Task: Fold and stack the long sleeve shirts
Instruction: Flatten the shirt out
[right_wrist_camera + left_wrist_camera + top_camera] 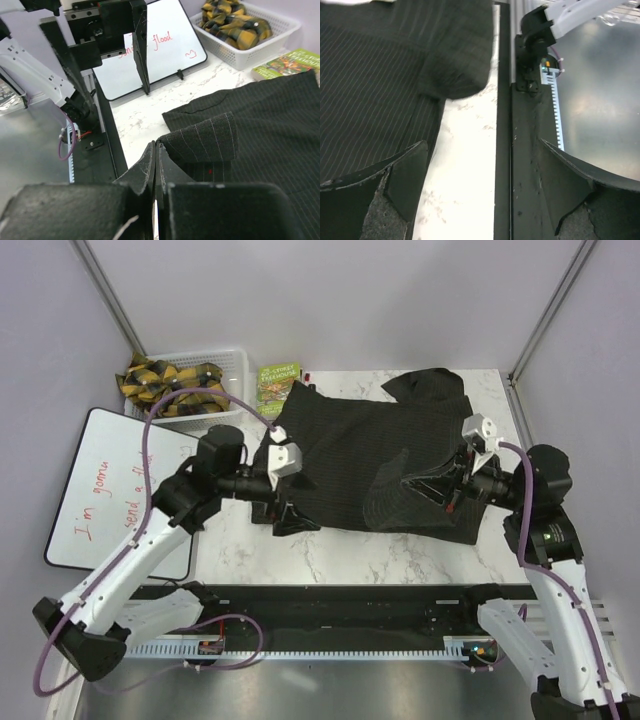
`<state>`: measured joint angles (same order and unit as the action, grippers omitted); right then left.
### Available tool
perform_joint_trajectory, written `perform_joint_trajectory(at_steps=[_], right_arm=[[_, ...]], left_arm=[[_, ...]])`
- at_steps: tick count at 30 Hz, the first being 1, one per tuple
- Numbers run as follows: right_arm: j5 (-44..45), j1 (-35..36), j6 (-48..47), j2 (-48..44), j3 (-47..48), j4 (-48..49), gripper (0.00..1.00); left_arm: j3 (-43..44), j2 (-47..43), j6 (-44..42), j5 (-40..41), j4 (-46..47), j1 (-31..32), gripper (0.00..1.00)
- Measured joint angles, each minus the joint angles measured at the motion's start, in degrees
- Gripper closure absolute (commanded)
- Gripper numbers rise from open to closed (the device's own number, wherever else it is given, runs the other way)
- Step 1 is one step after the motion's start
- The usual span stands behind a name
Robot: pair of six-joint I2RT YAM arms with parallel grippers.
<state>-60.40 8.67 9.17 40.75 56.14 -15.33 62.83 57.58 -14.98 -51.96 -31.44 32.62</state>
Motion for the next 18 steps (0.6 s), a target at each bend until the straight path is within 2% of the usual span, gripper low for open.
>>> perform_joint_trajectory(at_steps=[6,9,12,13,14,15,16,17,18], right_arm=[[1.9,5.0,-1.8,2.2,-0.1,-0.8,1.0],[3.2,8.3,-3.1,2.1,-0.1,-1.7,1.0],[4.6,11.6,-4.4,1.9,0.1,-2.7,1.0],[5.0,12.5,-4.7,1.8,0.2,-3.1,1.0],[5.5,13.6,-5.1,1.6,0.3,-3.4,1.0],[6.3,14.6,-5.5,1.4,0.5,-3.7,0.92],[5.5,15.4,-5.4,1.2,0.9,-4.9,0.57],[5.3,16.2,-5.7,0.8,1.2,-5.8,0.43],[5.8,16.6,-6.0,0.3,1.8,-6.7,0.27]], left_arm=[[6.8,9.5,3.8,11.5,8.4,14.1,0.0],[9.4,13.9,3.9,17.2,11.2,20.1,0.04],[11.6,17.1,3.7,21.0,12.3,25.2,0.28],[12.1,17.9,3.7,22.1,12.5,26.7,0.53],[12.5,18.6,3.5,23.4,12.5,28.6,0.64],[12.8,19.0,3.4,24.1,12.4,30.3,0.77],[12.8,19.1,2.8,26.1,11.9,31.6,0.94],[12.8,19.1,2.5,27.1,11.5,32.4,0.98],[12.8,18.9,2.3,27.8,11.1,32.8,0.98]])
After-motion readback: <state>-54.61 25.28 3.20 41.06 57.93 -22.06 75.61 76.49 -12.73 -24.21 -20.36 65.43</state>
